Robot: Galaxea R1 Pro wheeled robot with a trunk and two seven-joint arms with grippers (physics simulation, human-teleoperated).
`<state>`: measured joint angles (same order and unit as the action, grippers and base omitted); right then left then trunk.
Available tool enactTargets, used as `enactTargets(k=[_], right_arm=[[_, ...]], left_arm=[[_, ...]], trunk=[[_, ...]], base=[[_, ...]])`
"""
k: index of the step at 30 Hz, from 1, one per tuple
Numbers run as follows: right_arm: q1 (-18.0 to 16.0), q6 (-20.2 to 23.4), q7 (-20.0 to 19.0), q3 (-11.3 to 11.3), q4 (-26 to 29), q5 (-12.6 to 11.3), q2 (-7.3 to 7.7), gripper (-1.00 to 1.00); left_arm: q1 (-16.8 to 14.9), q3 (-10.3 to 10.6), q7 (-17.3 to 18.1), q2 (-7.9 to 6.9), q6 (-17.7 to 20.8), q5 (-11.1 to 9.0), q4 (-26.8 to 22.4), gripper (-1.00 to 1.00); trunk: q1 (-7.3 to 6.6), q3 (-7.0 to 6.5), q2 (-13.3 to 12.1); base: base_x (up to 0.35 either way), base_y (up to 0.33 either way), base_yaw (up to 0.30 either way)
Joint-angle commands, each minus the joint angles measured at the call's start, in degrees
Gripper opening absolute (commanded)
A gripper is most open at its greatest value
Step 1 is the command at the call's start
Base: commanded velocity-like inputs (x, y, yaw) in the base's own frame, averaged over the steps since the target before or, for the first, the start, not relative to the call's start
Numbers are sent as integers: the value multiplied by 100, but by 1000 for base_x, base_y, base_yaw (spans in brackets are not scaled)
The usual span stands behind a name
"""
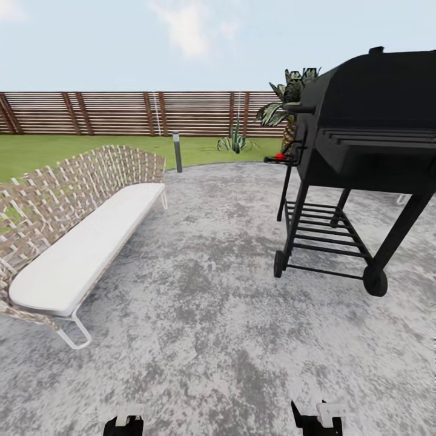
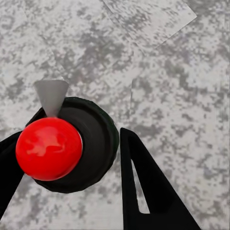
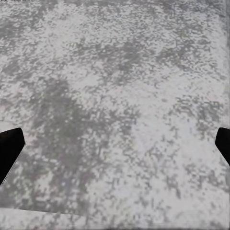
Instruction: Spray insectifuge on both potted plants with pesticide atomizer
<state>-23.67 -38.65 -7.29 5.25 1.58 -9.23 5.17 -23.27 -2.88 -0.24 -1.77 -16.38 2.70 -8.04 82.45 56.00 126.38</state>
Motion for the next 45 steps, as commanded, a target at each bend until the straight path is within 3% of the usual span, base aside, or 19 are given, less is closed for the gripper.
enactTargets(k=[1, 14, 23, 33, 45], right_arm=[[-6, -20, -28, 46, -8, -62, 1, 100], [-6, -23, -69, 58, -7, -60, 0, 100], [-6, -25, -51, 57, -8, -53, -7, 100], [-6, -22, -53, 55, -8, -53, 1, 100], [-6, -20, -36, 50, -8, -53, 10, 100]], left_arm=[[-2, -30, -3, 1, -21, 29, 4, -100], [-2, -37, -3, 1, -15, 20, 4, -100], [-2, -37, -3, 1, -14, 20, 4, -100], [-2, -35, -3, 1, -14, 21, 4, -100], [-2, -34, -3, 1, -14, 29, 4, -100]], trunk=[[0, 5, 2], [0, 5, 2], [0, 5, 2], [0, 16, 2], [0, 16, 2]], base=[[98, 305, -269], [155, 282, -43], [272, 188, 209], [109, 19, 145], [319, 0, 1]])
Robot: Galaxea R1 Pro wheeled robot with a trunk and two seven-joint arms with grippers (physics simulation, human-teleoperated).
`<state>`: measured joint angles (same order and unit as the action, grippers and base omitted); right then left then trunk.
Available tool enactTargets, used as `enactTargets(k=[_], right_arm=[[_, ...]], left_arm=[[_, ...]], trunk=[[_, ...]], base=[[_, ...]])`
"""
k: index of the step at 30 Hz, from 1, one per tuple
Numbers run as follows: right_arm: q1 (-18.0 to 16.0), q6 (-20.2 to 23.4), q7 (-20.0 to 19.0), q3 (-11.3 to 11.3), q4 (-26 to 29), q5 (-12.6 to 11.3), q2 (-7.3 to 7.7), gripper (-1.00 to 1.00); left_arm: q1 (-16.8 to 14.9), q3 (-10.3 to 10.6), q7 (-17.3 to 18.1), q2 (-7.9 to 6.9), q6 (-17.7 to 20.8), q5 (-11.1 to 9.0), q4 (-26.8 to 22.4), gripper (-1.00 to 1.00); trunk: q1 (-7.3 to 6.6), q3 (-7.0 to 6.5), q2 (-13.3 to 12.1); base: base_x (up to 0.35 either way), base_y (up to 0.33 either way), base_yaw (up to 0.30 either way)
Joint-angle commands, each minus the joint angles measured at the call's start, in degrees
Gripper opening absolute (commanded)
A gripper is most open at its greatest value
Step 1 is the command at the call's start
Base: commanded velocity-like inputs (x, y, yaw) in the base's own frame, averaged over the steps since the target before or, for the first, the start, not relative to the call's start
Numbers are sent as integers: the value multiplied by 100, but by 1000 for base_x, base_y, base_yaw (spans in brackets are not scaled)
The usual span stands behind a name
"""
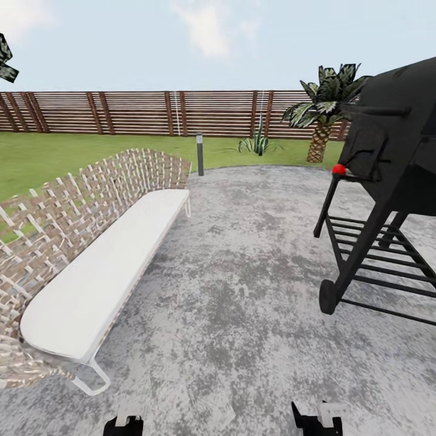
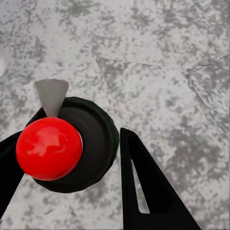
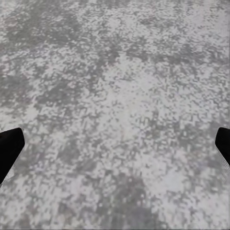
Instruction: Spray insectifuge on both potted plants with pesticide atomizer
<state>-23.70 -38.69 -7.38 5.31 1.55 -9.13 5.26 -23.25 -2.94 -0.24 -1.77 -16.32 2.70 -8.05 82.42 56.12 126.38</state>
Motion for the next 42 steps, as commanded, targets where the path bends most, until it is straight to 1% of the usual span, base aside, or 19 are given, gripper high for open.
enactTargets(k=[1, 7, 15, 24, 31, 39, 42], right_arm=[[-3, -16, -27, 47, -5, -65, 2, 100], [-3, -16, -27, 49, -5, -65, -7, 100], [-3, -17, -27, 49, -5, -70, -7, 100], [-3, -17, -35, 49, -5, -62, -7, 100], [-3, -16, -36, 49, -5, -62, -7, 100], [-3, -17, -34, 49, -5, -62, -7, 100], [-3, -19, -34, 49, -5, -62, -7, 100]], left_arm=[[-4, -30, -2, 1, -21, 29, 6, -100], [-4, -31, -2, 1, -21, 29, 6, -100], [-4, -38, -2, 1, -21, 21, 6, -100], [-4, -34, -2, 1, -21, 20, 6, -100], [-4, -38, -2, 1, -21, 24, 6, -100], [-4, -40, -2, -7, -21, 20, 6, -100], [-4, -40, -2, -7, -21, 20, 6, -100]], trunk=[[3, 5, 2], [3, 5, 2], [3, 5, 2], [3, 5, 2], [3, 5, 2], [3, 5, 2], [3, 5, 2]], base=[[339, 0, 0], [339, 0, -34], [339, 17, -221], [329, 140, -10], [335, 25, -6], [338, 1, -207], [338, 0, -79]])
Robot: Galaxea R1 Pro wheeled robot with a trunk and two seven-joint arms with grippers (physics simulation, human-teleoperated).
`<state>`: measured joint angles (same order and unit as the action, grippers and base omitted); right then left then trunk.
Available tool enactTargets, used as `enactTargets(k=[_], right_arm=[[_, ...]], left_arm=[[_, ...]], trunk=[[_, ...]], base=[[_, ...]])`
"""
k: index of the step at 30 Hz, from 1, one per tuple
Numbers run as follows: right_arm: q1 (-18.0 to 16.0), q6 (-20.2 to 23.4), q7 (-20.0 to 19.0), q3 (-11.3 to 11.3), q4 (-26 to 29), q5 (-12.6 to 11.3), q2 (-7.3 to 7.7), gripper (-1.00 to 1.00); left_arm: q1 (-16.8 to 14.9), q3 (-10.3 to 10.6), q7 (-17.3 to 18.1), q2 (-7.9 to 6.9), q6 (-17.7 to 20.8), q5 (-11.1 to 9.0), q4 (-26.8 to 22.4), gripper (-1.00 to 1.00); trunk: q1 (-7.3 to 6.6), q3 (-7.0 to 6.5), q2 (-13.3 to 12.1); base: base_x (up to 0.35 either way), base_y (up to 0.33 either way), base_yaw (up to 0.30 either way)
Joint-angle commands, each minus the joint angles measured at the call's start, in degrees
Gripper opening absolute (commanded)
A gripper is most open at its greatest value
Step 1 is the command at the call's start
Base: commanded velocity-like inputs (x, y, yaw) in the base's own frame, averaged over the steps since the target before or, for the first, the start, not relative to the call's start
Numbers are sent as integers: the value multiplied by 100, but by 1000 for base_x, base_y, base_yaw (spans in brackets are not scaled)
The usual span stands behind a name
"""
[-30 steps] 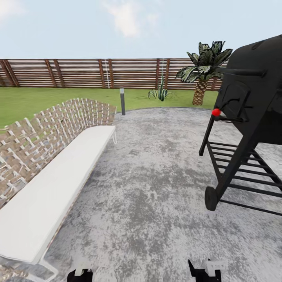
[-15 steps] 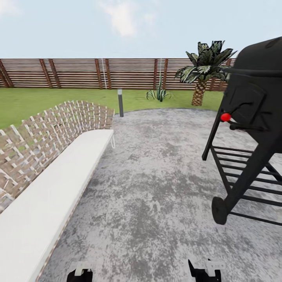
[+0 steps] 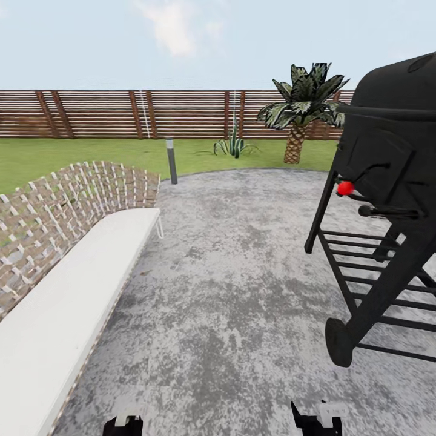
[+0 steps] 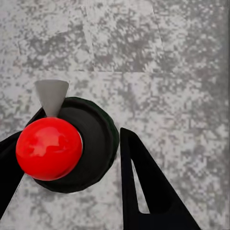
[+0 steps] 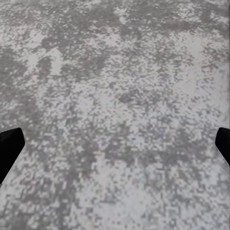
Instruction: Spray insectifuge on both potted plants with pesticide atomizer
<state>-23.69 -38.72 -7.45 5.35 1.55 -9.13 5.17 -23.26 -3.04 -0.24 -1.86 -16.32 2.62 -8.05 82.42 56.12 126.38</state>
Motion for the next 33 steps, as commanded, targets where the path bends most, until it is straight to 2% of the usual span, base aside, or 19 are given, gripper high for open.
enactTargets(k=[1, 33], right_arm=[[-4, -15, -24, 45, -5, -62, 0, 100], [-4, -13, -35, 45, -6, -53, -7, 100]], left_arm=[[-3, -30, -3, 1, -21, 28, 5, -100], [-3, -30, -3, 1, -21, 28, 5, -100]], trunk=[[3, 5, 2], [3, 5, 2]], base=[[338, 0, -25], [338, 28, -1]])
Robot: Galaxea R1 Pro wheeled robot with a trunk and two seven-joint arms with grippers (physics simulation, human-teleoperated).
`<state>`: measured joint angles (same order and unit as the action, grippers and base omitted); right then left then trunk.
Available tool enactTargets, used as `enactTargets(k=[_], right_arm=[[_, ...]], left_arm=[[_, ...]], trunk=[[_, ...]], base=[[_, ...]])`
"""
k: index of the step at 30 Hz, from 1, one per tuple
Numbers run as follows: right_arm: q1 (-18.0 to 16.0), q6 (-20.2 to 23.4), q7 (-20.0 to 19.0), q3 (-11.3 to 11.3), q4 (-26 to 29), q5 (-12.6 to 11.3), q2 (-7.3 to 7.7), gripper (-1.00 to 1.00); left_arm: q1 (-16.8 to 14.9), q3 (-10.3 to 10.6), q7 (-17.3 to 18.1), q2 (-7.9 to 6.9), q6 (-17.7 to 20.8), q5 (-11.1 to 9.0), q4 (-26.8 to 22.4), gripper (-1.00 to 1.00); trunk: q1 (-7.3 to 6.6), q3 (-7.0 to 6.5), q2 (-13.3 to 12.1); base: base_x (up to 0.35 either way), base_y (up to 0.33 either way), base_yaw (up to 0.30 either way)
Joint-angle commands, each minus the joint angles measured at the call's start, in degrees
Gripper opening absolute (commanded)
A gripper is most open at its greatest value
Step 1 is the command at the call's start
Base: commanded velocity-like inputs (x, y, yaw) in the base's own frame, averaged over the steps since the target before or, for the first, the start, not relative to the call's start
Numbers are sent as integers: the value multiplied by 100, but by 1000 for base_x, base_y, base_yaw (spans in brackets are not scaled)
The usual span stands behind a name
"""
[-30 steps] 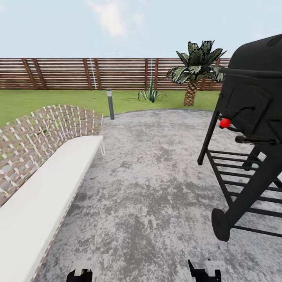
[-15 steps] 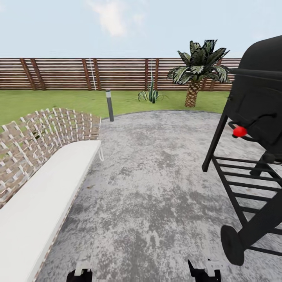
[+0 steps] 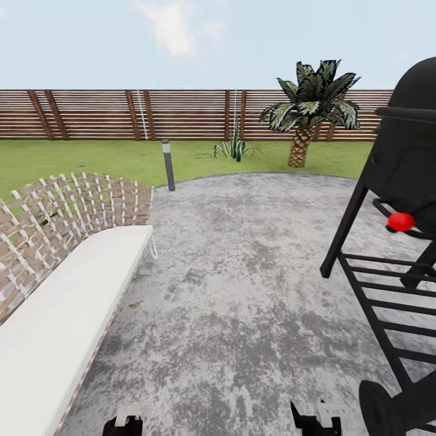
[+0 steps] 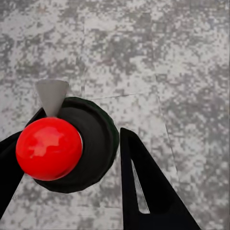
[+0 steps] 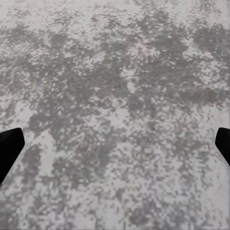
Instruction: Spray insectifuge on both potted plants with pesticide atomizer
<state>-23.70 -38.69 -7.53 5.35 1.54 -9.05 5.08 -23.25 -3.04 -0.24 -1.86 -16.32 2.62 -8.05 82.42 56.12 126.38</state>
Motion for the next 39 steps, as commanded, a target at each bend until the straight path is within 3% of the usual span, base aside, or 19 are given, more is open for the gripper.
enactTargets(k=[1, 39], right_arm=[[-3, -18, -25, 47, -5, -62, 2, 100], [-3, -16, -38, 45, -5, -62, 2, 100]], left_arm=[[-4, -30, -2, 1, -21, 28, 6, -100], [-4, -30, -2, 1, -21, 32, 14, -100]], trunk=[[3, 5, 2], [3, 5, 2]], base=[[338, 0, 0], [338, 0, 0]])
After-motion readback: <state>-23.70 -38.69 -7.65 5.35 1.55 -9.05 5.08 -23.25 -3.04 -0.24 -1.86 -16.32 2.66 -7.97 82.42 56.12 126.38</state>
